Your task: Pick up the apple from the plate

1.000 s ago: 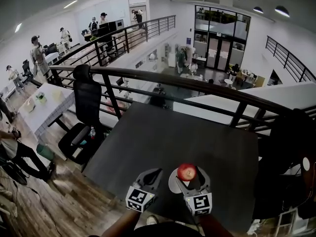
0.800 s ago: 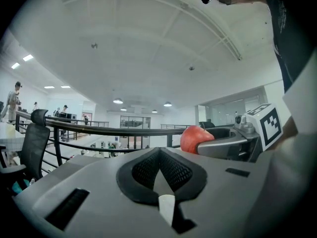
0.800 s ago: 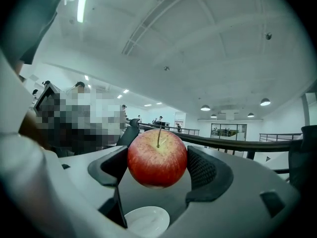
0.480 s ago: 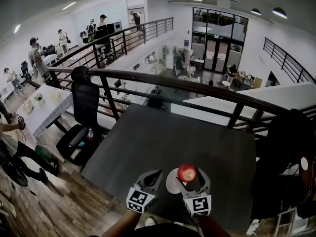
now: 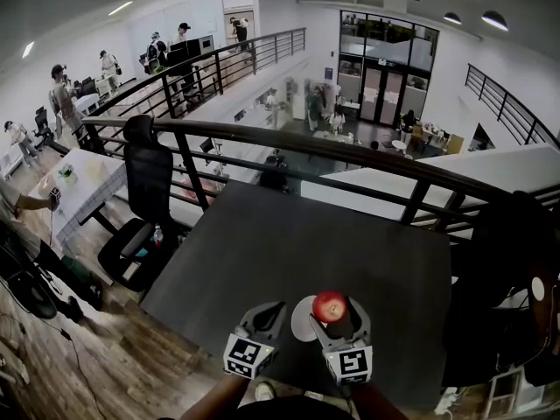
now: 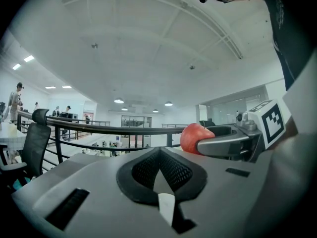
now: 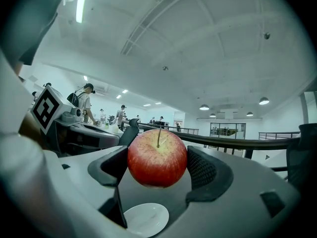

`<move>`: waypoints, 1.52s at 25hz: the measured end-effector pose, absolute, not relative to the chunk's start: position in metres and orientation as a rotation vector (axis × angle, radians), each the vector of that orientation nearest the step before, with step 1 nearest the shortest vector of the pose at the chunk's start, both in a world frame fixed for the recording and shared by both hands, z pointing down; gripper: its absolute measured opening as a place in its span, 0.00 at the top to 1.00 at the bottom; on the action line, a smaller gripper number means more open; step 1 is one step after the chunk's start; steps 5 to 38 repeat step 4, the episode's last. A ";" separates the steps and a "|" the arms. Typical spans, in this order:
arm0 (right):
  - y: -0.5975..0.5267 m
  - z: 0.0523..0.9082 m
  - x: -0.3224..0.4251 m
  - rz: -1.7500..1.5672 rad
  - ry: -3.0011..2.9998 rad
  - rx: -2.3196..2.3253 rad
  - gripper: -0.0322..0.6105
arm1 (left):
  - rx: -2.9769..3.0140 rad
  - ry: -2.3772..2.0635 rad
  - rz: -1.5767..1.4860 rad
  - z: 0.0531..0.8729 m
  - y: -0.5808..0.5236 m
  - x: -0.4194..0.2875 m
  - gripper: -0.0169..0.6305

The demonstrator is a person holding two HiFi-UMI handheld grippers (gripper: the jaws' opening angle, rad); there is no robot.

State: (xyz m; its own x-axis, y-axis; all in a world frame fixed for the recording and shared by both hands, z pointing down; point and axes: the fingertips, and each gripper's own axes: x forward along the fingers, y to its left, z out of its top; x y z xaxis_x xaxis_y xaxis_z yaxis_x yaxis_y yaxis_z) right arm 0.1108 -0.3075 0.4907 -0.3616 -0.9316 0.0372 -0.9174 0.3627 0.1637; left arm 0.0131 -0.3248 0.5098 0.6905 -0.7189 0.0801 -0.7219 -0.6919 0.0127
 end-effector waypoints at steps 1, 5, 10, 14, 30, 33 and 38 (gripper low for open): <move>-0.308 0.491 0.111 -0.174 -2.488 1.699 0.37 | 2.849 -1.212 0.105 0.510 -0.325 0.013 0.94; -0.310 0.493 0.110 -0.173 -2.489 1.697 0.37 | 2.849 -1.210 0.104 0.512 -0.325 0.014 0.94; -0.310 0.493 0.110 -0.173 -2.489 1.697 0.37 | 2.849 -1.210 0.104 0.512 -0.325 0.014 0.94; -0.310 0.493 0.110 -0.173 -2.489 1.697 0.37 | 2.849 -1.210 0.104 0.512 -0.325 0.014 0.94; -0.310 0.493 0.110 -0.173 -2.489 1.697 0.37 | 2.849 -1.210 0.104 0.512 -0.325 0.014 0.94; -0.310 0.493 0.110 -0.173 -2.489 1.697 0.37 | 2.849 -1.210 0.104 0.512 -0.325 0.014 0.94; -0.310 0.493 0.110 -0.173 -2.489 1.697 0.37 | 2.849 -1.210 0.104 0.512 -0.325 0.014 0.94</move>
